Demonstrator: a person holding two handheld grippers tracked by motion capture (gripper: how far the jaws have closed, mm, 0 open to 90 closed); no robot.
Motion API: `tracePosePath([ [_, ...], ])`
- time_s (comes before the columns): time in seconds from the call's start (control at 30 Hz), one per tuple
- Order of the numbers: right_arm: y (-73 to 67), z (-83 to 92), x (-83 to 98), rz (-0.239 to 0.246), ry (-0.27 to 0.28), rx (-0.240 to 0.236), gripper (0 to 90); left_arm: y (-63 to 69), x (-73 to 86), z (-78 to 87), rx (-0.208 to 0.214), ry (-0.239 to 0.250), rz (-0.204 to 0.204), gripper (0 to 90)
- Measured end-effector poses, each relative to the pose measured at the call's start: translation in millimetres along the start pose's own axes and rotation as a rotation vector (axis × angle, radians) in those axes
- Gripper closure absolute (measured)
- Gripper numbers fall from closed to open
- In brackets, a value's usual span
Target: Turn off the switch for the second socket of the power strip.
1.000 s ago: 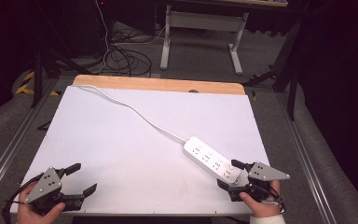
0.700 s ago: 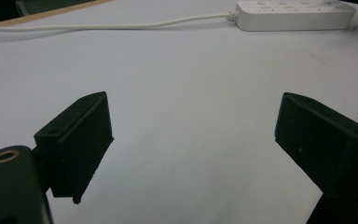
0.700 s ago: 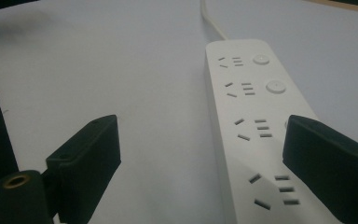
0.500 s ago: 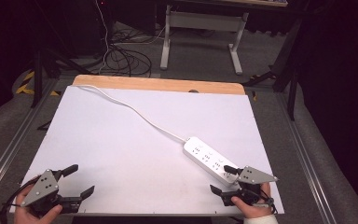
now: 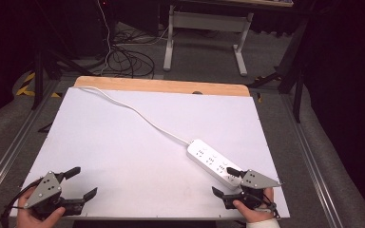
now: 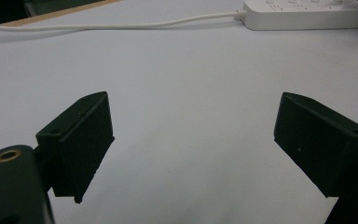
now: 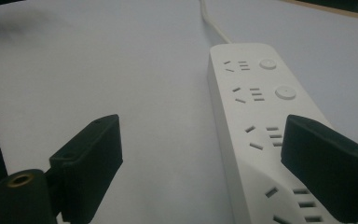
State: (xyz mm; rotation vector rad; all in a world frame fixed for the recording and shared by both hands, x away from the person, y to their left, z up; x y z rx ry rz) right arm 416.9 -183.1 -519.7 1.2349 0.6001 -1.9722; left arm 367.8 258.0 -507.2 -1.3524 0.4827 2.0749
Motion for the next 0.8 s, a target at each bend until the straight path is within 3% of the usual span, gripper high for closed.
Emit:
tracePosePath([
  [0.17,-0.6,1.0,-2.1,0.021,0.004,0.012,13.0,0.8,-1.2,0.8,0.002,0.009,-0.01,12.5],
  [0.8,0.4,1.7,-1.6,0.023,0.003,0.019,13.3,-0.6,-1.3,1.0,-0.001,0.008,-0.01,12.5],
])
Point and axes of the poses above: each handheld gripper's, and its own axes: z roughly backward along the jaws, x roughly out of its underside, y roughly to its right, the point moved 8 cm from there along -z, roughly forward along the jaws
